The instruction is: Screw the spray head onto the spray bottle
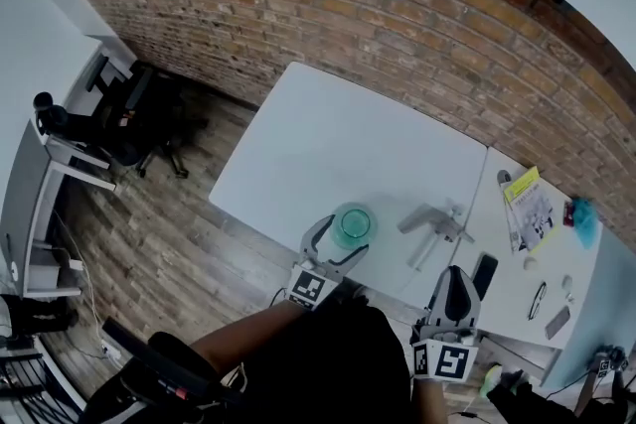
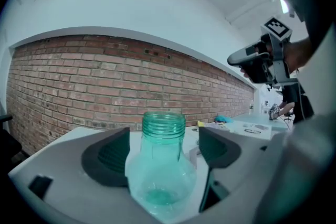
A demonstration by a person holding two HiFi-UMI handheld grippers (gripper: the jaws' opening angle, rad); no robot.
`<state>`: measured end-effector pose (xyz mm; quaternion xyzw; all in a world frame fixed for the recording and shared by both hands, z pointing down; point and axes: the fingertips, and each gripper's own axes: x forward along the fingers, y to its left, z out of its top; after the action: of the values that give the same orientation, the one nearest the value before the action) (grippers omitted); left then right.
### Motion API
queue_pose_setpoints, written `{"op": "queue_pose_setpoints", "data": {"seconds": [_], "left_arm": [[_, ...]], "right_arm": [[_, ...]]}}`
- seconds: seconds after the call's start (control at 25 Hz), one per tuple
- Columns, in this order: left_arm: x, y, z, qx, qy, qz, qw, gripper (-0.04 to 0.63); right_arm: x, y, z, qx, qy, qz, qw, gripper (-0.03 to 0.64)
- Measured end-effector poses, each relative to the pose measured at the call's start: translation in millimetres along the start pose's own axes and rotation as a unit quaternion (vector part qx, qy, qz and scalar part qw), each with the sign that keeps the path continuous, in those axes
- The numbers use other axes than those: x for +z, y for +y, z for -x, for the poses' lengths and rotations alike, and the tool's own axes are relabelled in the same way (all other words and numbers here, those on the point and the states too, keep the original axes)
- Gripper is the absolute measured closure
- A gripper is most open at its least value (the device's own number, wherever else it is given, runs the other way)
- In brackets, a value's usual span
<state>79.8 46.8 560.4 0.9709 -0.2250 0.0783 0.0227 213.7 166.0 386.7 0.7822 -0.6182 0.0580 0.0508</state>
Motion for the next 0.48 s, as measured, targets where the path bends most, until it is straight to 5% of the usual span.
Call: {"op": "queue_pose_setpoints", "data": {"seconds": [0.48], "left_arm": [[-22.3,0.2,-27.7,-0.042,0.016,-0.021,0.9988,0.192]], "right_arm": [[-2.9,-8.3,1.9,-0.032,0.008,0.0,0.999,0.607]]}}
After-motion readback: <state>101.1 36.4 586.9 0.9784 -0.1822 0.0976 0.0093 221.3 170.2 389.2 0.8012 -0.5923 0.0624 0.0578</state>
